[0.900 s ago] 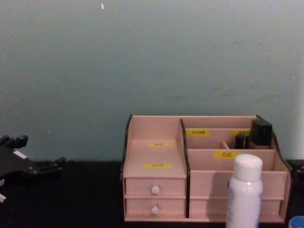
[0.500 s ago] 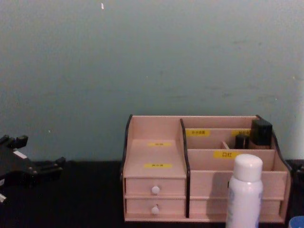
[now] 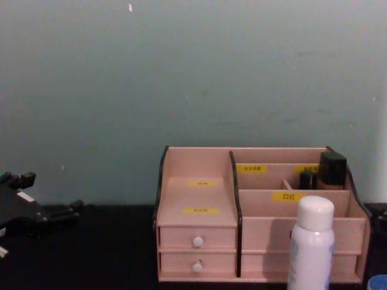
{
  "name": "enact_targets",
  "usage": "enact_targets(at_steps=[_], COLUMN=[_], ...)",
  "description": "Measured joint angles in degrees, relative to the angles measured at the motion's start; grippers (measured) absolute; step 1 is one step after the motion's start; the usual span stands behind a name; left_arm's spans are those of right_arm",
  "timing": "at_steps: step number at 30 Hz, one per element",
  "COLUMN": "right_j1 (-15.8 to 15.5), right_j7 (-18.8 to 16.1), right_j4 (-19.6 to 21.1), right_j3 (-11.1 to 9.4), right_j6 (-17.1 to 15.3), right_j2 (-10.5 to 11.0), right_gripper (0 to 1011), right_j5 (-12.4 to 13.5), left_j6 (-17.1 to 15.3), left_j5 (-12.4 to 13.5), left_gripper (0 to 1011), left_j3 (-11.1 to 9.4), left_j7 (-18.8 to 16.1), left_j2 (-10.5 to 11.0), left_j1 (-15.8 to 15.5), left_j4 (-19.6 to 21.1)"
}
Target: Pick up the facial cleanser and watermelon frost from the table and place them into the tiered storage box.
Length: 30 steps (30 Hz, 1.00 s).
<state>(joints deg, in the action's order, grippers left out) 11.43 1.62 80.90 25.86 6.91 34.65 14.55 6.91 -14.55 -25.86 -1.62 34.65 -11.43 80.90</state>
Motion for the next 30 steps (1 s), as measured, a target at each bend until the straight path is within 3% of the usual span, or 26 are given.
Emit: enact_targets(at_steps=[7,14,24,30], right_j1=[-0.20,-2.38,-9.69,-12.31], right_j7=[-0.10,-0.49,-5.95,-9.61], right_j4=[0.01,2.44,10.97,13.36], right_j3=[-0.52,-2.86,-6.99,-7.44], right_j6=[0.09,1.25,2.30,3.11], right_j2=[-0.20,0.12,4.28,5.84], right_gripper=[1003,1003,1003,1002], right_j5=[-0.24,0.25,5.15,6.41], left_j6=[0.00,0.00,0.00,0.00], left_j5=[0.00,0.00,0.00,0.00], left_gripper=[1001,1001,1001,1001], left_j3=[0.00,0.00,0.00,0.00], left_j7=[0.00,0.00,0.00,0.00], left_j2=[0.00,0.00,0.00,0.00], left_j1=[0.00,0.00,0.00,0.00], left_j4=[0.00,0.00,0.00,0.00])
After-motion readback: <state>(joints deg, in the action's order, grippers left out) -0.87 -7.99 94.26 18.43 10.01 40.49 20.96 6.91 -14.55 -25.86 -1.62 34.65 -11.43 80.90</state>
